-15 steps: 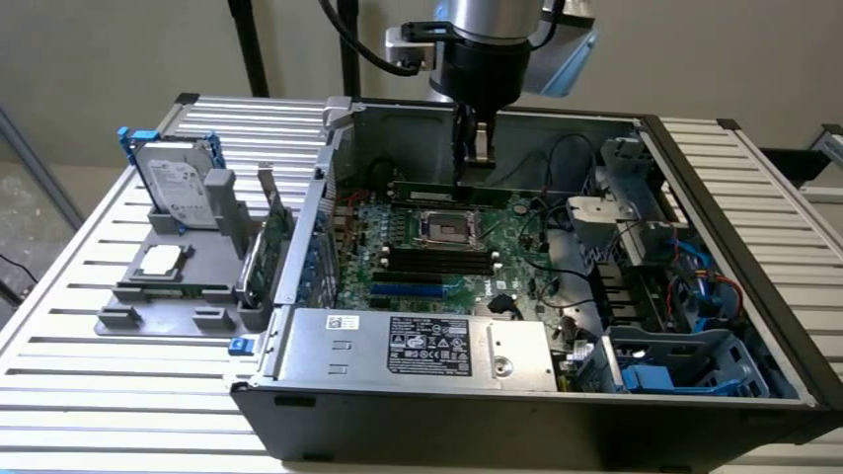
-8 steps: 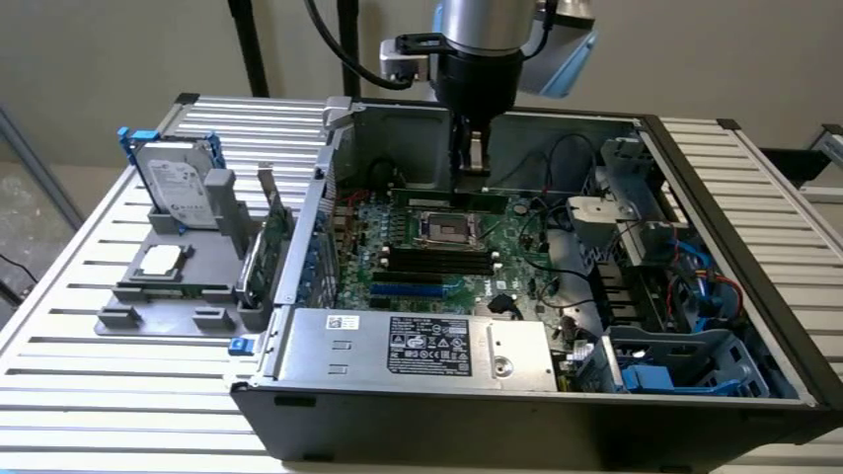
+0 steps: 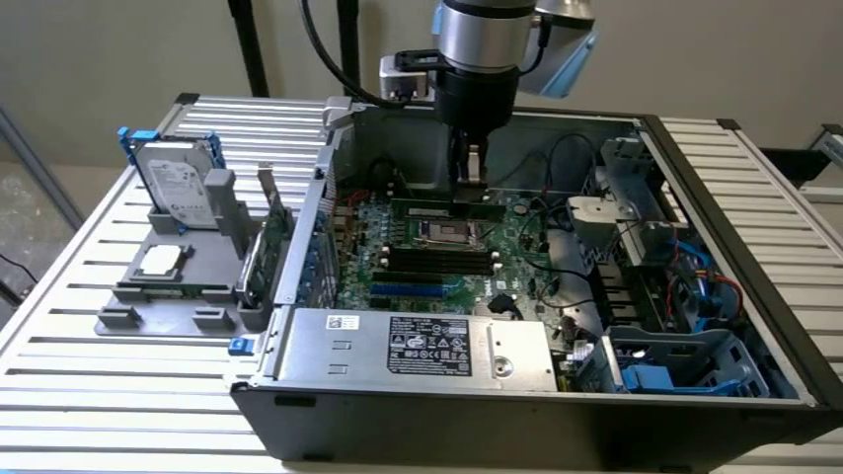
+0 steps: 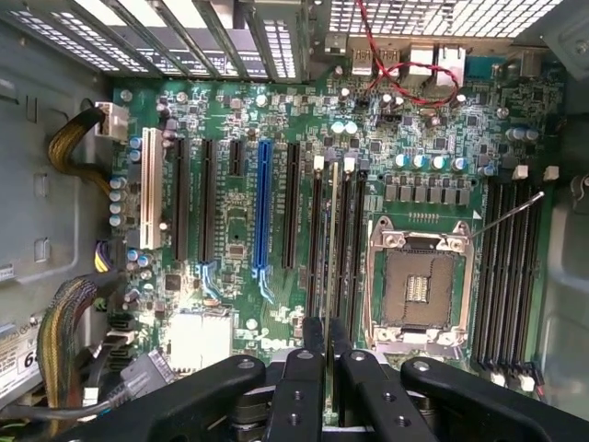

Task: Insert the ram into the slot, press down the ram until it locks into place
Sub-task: 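Insert the ram into the slot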

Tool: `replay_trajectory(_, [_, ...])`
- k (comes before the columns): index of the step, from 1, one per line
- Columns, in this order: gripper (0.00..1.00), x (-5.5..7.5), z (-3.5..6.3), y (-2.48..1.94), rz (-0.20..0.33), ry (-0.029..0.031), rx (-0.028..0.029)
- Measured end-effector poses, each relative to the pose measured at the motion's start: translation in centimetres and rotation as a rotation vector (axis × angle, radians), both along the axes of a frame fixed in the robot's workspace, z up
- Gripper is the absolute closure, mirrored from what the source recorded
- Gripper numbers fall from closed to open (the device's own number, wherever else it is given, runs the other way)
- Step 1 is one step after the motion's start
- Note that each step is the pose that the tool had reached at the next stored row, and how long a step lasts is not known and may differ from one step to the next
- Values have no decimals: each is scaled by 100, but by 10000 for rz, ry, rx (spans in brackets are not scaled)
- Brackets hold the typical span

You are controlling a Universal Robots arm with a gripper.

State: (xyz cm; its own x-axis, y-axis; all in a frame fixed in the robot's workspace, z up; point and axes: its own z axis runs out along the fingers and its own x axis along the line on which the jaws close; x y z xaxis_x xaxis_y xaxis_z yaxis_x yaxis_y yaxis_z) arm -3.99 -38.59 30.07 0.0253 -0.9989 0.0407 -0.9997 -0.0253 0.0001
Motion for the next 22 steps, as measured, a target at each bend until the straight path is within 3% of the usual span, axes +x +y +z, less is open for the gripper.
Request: replay_trajectory(22, [86, -1, -366, -8, -1, 0, -5])
